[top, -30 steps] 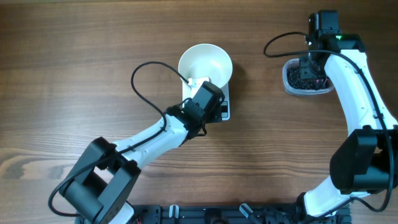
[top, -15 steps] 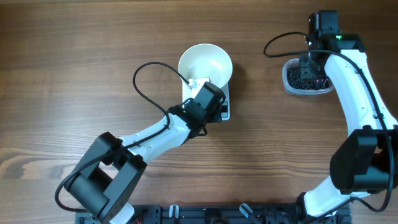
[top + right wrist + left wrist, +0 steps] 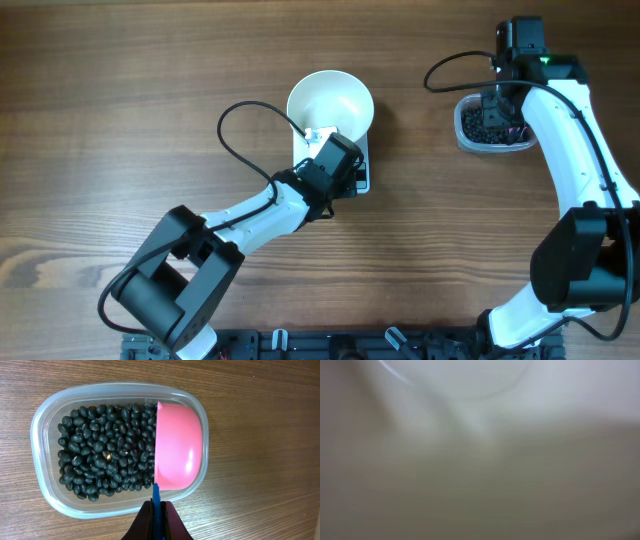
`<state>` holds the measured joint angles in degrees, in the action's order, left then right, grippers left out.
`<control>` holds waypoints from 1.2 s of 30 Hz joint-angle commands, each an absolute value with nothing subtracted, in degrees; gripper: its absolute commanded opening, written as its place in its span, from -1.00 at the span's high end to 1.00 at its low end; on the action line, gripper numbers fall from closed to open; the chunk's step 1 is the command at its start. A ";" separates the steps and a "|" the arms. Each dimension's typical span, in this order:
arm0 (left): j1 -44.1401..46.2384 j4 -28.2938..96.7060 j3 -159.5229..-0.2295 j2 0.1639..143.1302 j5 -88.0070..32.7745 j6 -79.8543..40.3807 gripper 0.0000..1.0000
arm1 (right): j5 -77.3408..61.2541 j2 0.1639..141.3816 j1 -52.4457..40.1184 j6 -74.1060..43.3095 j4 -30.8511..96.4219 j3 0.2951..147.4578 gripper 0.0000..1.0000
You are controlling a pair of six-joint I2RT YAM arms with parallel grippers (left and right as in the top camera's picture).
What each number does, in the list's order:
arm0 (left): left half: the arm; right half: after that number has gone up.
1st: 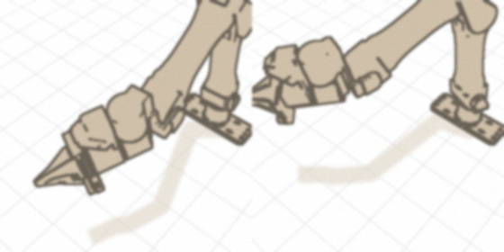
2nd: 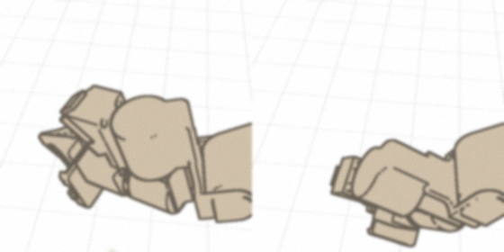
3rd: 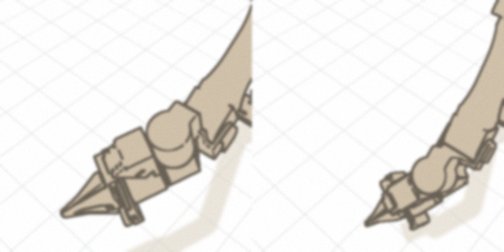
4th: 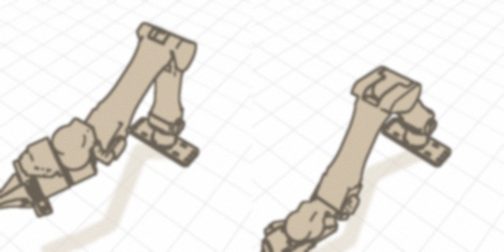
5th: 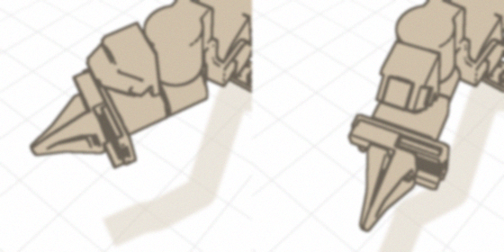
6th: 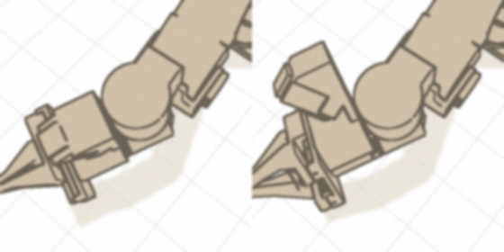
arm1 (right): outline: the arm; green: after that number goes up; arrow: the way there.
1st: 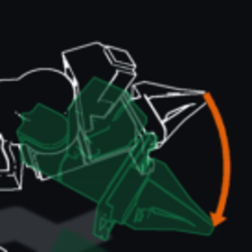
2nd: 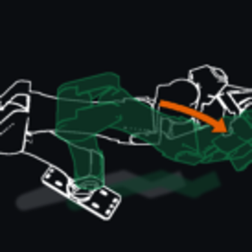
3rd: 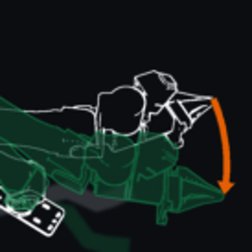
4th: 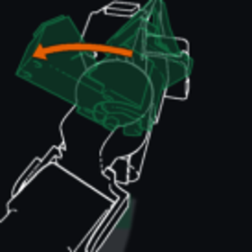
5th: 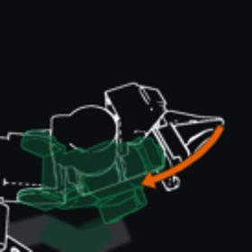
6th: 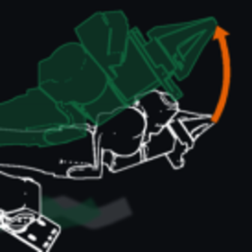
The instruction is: Scoop item into bowl and weigh 150g on scale
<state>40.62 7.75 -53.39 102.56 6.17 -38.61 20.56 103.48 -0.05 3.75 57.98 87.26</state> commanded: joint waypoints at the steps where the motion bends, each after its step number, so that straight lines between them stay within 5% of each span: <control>1: 40.71 7.84 -53.91 104.22 7.25 -37.93 0.92 | 20.03 101.93 0.21 2.98 57.67 87.74 0.91; 36: 40.77 7.09 -53.76 105.78 5.30 -38.13 0.92 | 20.03 101.93 0.21 2.98 57.47 87.74 0.91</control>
